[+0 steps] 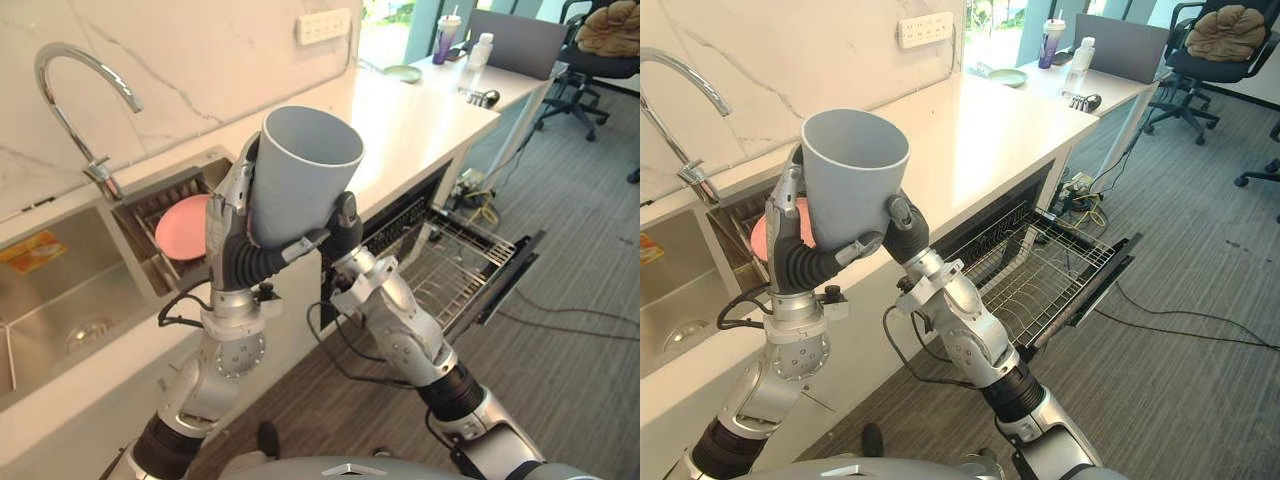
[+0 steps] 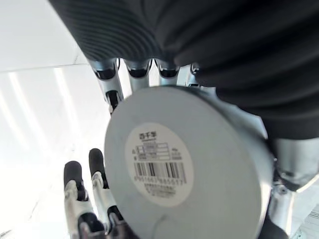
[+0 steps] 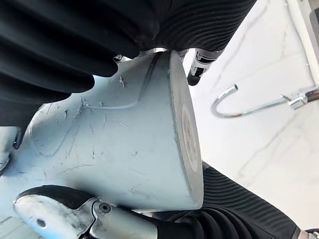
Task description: Walk over to the sink, pick up the cup, carry it to the dishwasher, place the cup inside the dishwasher, then close the dishwasher door
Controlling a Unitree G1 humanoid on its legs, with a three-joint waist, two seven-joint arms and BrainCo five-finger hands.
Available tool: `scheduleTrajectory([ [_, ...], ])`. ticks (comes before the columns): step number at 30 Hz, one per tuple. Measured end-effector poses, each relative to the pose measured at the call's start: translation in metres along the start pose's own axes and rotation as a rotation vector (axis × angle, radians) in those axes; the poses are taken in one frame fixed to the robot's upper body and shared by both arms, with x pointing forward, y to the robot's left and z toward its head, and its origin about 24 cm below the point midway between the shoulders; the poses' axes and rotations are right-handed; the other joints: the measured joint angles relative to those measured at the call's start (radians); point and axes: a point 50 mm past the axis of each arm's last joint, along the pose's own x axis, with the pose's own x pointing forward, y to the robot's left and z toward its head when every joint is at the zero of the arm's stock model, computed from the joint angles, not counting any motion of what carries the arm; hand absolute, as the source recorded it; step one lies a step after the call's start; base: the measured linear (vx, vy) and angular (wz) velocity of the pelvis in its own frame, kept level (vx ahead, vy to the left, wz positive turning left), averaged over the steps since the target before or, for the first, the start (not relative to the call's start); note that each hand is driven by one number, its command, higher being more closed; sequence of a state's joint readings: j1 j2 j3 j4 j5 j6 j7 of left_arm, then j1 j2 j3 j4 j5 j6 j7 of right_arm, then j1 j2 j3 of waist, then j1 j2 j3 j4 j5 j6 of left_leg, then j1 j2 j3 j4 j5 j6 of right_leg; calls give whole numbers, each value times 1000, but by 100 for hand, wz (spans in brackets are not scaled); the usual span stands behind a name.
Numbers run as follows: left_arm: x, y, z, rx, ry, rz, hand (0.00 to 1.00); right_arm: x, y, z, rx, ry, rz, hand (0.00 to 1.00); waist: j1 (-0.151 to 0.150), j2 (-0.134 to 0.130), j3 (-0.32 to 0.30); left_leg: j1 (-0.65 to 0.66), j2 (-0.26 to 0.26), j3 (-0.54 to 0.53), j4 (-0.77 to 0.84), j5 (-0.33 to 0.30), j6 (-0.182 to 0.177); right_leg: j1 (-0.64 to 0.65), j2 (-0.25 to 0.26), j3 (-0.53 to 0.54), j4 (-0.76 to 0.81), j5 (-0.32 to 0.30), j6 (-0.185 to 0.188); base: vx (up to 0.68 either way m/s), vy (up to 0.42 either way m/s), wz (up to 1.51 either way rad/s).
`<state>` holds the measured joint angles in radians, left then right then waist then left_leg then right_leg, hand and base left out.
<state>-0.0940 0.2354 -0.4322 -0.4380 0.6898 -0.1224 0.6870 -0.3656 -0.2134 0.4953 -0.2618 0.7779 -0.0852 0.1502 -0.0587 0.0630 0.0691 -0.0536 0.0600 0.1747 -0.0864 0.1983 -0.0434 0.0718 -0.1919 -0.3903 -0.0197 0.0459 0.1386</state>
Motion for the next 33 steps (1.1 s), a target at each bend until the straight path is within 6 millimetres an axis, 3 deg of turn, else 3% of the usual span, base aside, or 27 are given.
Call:
scheduleTrajectory([
  [19, 0, -1, -3, 25, 54, -52, 100, -10, -6, -10, -293, 93, -82, 0, -6, 5, 1, -1, 0, 8, 0, -2, -3, -6, -2, 4, -1, 0, 0, 0, 0, 0],
  [31, 8, -4, -9, 67, 69, -90, 100, -12, -9, -25, -238, 128, -183, 0, -8, 5, 1, -1, 1, 23, 0, -5, -7, -19, -3, 25, 0, 1, -2, 3, -4, -4],
  [33, 4, -19, -27, 100, 105, -144, 100, -15, -22, -39, -225, 173, -250, 0, -3, 3, 1, 1, 2, 24, 0, -5, -7, -19, -3, 29, 1, 1, -2, -5, -9, -2],
])
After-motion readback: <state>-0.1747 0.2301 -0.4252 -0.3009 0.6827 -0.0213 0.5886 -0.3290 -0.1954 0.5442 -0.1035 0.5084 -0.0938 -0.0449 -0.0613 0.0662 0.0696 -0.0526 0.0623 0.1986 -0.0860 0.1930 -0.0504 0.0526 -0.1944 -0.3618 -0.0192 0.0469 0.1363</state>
